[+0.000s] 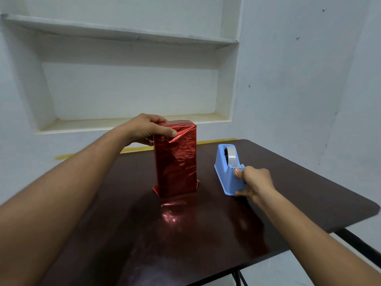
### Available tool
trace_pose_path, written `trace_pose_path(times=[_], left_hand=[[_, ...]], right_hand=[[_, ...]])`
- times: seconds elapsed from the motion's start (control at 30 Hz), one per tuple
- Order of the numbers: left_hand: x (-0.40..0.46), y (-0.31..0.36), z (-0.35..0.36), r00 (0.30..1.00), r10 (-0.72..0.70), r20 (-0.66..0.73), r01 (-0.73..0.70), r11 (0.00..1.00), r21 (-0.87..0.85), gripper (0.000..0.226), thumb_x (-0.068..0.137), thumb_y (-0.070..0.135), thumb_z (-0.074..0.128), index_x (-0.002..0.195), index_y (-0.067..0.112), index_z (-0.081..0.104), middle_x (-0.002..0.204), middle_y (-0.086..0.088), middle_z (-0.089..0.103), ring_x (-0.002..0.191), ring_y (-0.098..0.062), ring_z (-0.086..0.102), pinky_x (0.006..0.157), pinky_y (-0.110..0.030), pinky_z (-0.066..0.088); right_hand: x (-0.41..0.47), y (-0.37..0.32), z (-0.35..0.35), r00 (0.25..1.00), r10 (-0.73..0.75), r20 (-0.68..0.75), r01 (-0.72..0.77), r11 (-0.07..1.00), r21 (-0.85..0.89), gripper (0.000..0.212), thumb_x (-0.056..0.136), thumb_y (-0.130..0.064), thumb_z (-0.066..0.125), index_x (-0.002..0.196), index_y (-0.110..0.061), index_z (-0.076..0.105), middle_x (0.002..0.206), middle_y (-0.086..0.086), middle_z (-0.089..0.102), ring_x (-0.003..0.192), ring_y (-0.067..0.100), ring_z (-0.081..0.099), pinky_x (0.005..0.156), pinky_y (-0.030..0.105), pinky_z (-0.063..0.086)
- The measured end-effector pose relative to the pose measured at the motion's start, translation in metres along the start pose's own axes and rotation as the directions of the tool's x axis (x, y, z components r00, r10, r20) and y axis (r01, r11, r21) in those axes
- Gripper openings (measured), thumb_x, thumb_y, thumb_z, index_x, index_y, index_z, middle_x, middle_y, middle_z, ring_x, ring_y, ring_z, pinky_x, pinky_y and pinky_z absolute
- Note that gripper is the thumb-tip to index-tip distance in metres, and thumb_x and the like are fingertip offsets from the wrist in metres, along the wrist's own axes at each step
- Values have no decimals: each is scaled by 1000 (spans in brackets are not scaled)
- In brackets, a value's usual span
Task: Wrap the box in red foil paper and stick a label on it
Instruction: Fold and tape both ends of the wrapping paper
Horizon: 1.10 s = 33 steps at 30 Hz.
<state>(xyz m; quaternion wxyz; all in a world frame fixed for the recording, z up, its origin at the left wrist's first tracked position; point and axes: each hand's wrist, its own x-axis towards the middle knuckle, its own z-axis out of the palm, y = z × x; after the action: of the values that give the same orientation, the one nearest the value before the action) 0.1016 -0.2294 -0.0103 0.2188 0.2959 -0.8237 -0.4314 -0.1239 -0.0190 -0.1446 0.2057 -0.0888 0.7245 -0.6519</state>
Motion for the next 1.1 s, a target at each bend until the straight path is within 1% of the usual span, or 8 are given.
trace_pose_path(times=[0.1, 0.23, 0.33, 0.4, 0.53, 0.77, 0.87, 1.1], left_hand=[[2, -2, -2, 1000, -3, 6, 3, 1000, 0, 42, 74, 28, 91, 112, 23, 74, 125, -18, 71, 90, -21, 70, 100, -51, 57], [3, -3, -3, 1000, -3, 15, 3, 1000, 5, 45, 73, 30, 92, 113, 24, 75, 124, -17, 72, 90, -22, 69, 101, -53, 56], [4, -3, -3, 1000, 0, 15, 0, 1000, 0, 42, 73, 30, 92, 111, 25, 75, 123, -17, 72, 90, -22, 69, 101, -52, 57], [4, -3, -3, 1000, 2, 15, -2, 1000, 5, 43, 73, 30, 91, 112, 24, 75, 122, -17, 72, 90, -22, 69, 100, -51, 57], [5, -1, -2, 1000, 3, 15, -3, 1000, -5, 42, 76, 26, 90, 114, 22, 74, 122, -16, 73, 90, -20, 70, 99, -49, 58], [6, -4, -3, 1000, 0, 11, 1, 1000, -30, 44, 74, 26, 92, 114, 23, 75, 117, -12, 73, 85, -17, 69, 97, -46, 58], [4, -3, -2, 1000, 7, 14, -6, 999, -45, 44, 76, 24, 91, 116, 22, 74, 111, -7, 73, 83, -15, 69, 93, -40, 59], [9, -7, -2, 1000, 20, 1, -20, 999, -37, 42, 73, 30, 93, 111, 27, 75, 104, 0, 71, 86, -15, 68, 91, -40, 60]], right_hand=[[-3, -5, -1, 998, -55, -40, 51, 993, -106, 42, 79, -12, 81, 117, 0, 68, 111, 14, 65, 92, 35, 69, 60, 48, 65], [-6, 6, -5, 986, -164, -23, 152, 950, -273, 31, 75, -5, 71, 103, -13, 81, 108, -3, 76, 81, 24, 74, 62, 33, 63], [-6, 17, -11, 986, -166, 3, 163, 961, -222, 4, 77, -13, 77, 78, -13, 80, 115, -11, 76, 86, 20, 73, 74, 38, 64], [-12, 14, -15, 980, -200, 15, 199, 965, -171, 7, 84, -22, 79, 80, -16, 81, 110, -4, 75, 90, 21, 70, 72, 38, 59], [-41, -18, -17, 934, -335, 127, 341, 940, -27, 10, 90, -27, 77, 84, -22, 82, 97, -11, 76, 103, 19, 68, 89, 45, 55], [-78, -99, 15, 850, -399, 344, 397, 914, 80, 11, 91, -16, 77, 97, -23, 83, 86, 0, 76, 69, 12, 52, 69, 30, 46], [-83, -130, 44, 827, -382, 413, 413, 911, 16, 19, 86, -13, 81, 103, -22, 79, 87, 1, 75, 64, 11, 50, 59, 25, 40], [-76, -176, 110, 853, -224, 471, 351, 914, -201, 5, 82, -11, 76, 86, -13, 74, 81, 0, 75, 46, 9, 39, 35, 14, 25]])
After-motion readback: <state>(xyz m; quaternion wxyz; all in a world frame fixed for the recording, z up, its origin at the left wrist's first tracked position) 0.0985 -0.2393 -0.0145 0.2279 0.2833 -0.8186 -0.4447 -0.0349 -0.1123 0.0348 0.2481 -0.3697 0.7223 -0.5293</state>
